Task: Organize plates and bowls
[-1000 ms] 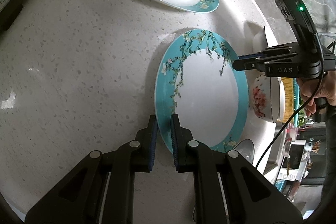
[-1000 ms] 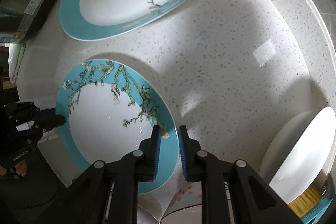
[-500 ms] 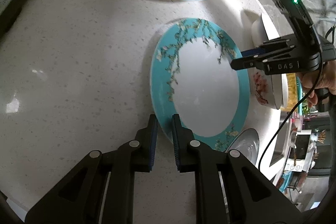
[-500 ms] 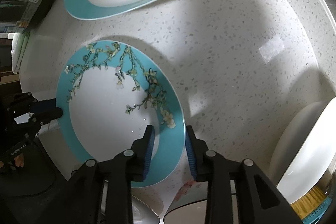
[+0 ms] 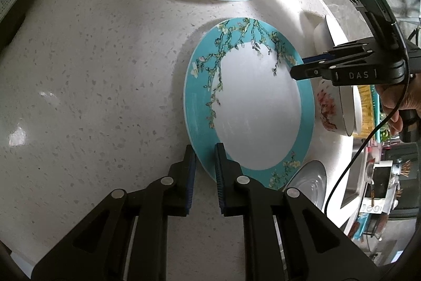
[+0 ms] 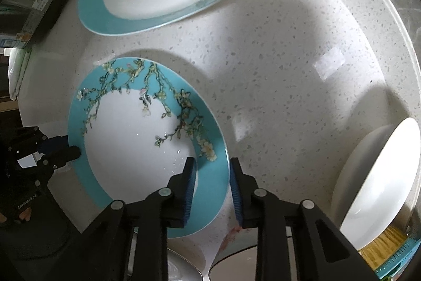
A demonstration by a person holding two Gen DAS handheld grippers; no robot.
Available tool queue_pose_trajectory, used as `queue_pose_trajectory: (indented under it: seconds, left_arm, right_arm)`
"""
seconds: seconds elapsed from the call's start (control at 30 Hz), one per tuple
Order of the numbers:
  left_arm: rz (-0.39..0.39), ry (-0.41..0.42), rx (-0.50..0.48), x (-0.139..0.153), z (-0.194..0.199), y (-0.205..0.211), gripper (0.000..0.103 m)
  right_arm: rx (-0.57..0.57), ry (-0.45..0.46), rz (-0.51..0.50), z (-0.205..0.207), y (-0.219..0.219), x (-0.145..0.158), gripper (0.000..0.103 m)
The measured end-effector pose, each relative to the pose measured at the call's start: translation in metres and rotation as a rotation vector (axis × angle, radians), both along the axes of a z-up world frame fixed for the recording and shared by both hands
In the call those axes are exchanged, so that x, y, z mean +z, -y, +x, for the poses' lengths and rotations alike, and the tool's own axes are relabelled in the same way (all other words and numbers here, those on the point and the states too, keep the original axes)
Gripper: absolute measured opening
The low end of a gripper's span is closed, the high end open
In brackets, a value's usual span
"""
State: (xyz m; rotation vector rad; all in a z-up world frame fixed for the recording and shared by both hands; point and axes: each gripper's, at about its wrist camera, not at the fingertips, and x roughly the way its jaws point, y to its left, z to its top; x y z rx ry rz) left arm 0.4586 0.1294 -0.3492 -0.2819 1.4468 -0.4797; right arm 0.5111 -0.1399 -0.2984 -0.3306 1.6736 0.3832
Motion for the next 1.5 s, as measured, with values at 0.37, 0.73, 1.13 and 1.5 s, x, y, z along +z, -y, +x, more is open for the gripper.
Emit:
queue_pose_trajectory:
  seconds: [0.37, 0.73, 1.13, 1.5]
  left_arm:
    - [-0.051, -0.04, 0.037, 0.008, 0.003, -0.013, 0.011]
    - [-0.076, -0.016, 0.048, 0.028, 0.005, -0.024, 0.011]
    - [-0.092, -0.003, 0.014, 0.05, -0.006, -0.024, 0.011]
    - [-0.085, -0.012, -0.072, 0.061, -0.036, -0.018, 0.011]
  right_arm:
    - [-0.011, -0.002, 0.006, 0.002, -0.001, 0.003, 0.027]
    - [-0.008, 0.003, 0.004, 0.008, -0.001, 0.023, 0.024]
    - [-0.027, 0.034, 0.016, -0.007, 0.005, 0.043, 0.022]
    - [-0.096, 0.037, 0.035, -0.052, 0.03, 0.051, 0.02]
